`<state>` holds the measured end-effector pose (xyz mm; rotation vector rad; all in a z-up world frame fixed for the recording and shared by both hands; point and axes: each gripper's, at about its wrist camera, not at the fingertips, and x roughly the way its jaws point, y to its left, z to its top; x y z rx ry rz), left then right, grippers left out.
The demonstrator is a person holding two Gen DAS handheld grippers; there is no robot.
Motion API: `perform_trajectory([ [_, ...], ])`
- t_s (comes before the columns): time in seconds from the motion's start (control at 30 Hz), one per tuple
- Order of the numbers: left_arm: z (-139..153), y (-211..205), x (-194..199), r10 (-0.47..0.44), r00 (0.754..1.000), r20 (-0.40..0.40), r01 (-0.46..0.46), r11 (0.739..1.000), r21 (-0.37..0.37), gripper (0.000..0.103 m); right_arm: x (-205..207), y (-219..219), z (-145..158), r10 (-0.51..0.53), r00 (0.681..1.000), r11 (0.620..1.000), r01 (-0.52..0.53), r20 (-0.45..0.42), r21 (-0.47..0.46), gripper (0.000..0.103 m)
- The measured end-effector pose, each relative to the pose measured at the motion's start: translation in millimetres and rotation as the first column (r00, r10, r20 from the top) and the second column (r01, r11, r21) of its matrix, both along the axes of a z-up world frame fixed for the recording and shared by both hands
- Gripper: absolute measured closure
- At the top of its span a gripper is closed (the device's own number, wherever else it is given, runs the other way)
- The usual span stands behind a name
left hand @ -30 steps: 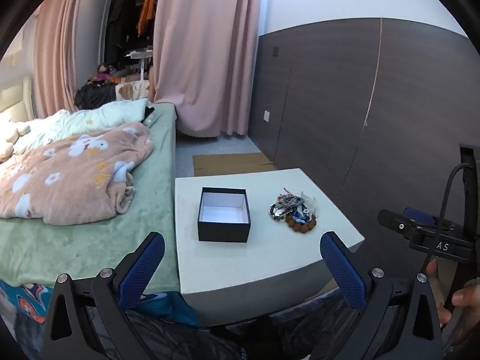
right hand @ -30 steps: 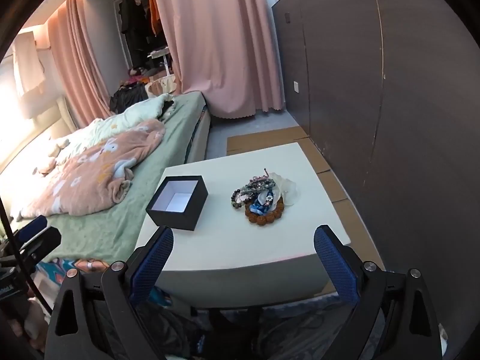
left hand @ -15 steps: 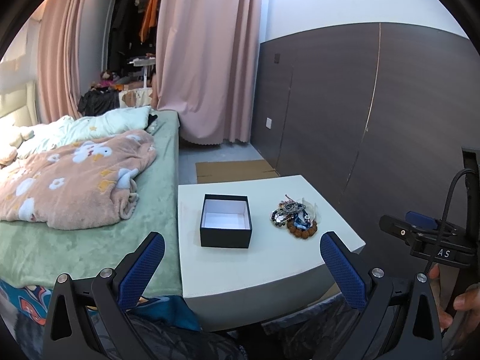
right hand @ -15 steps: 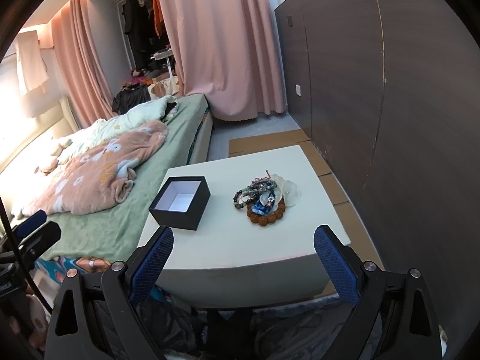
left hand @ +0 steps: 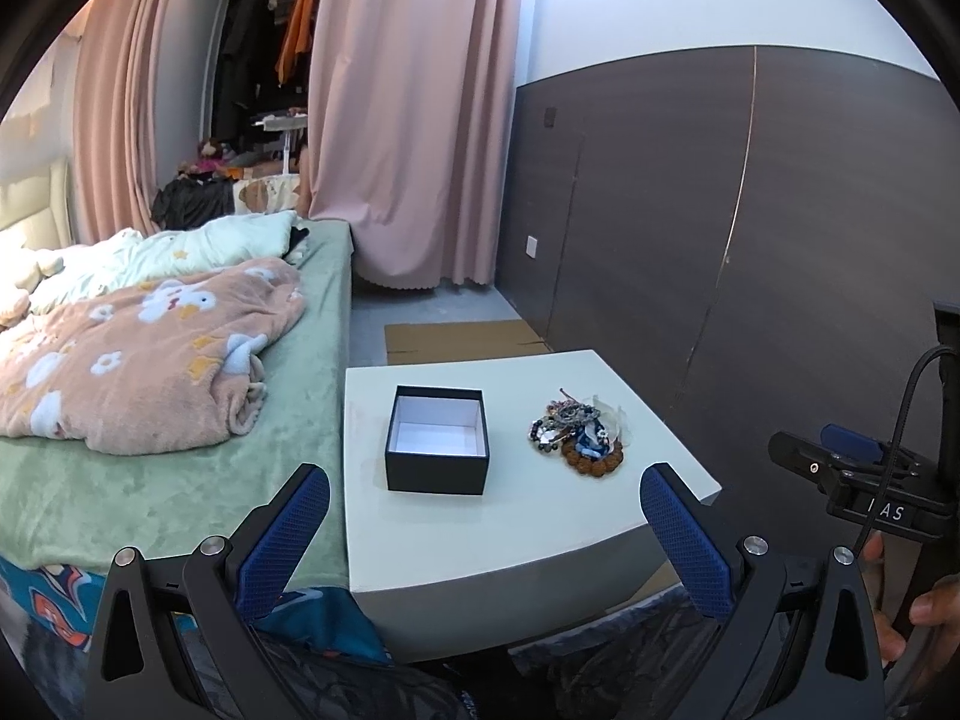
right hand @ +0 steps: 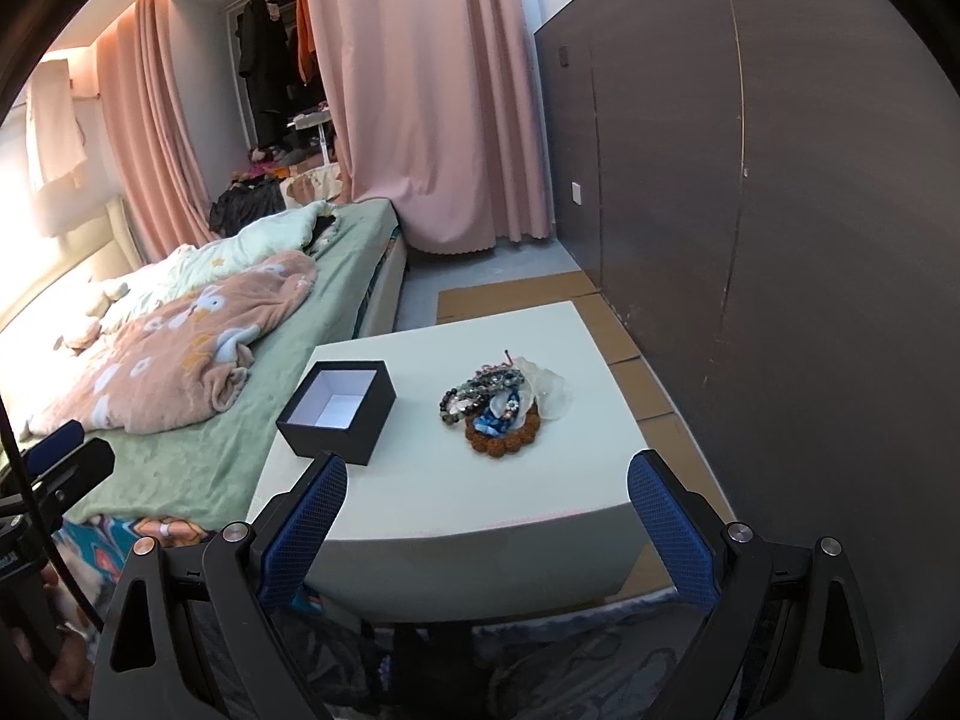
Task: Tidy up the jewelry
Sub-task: 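Move both tools toward the jewelry pile beside the black box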
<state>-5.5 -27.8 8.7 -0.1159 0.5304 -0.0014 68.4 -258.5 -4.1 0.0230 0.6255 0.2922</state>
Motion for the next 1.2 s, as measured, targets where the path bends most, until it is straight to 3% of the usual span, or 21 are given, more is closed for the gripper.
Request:
perform_trajectory([
  [0.7, -2, -12, -4, -0.016, 1.0, -0.004, 0.016, 1.0, 0.002, 0.0, -10, -9, 2, 0.01, 1.0, 1.0, -0.01, 0.005, 0.019, 0.008],
  [1.2, -5, -14, 18, -0.055, 0.998, -0.039, 0.055, 0.998, -0.003, 0.0, 2, -28, -5, -0.017, 1.0, 0.996, 0.019, -0.025, 0.084, 0.008],
])
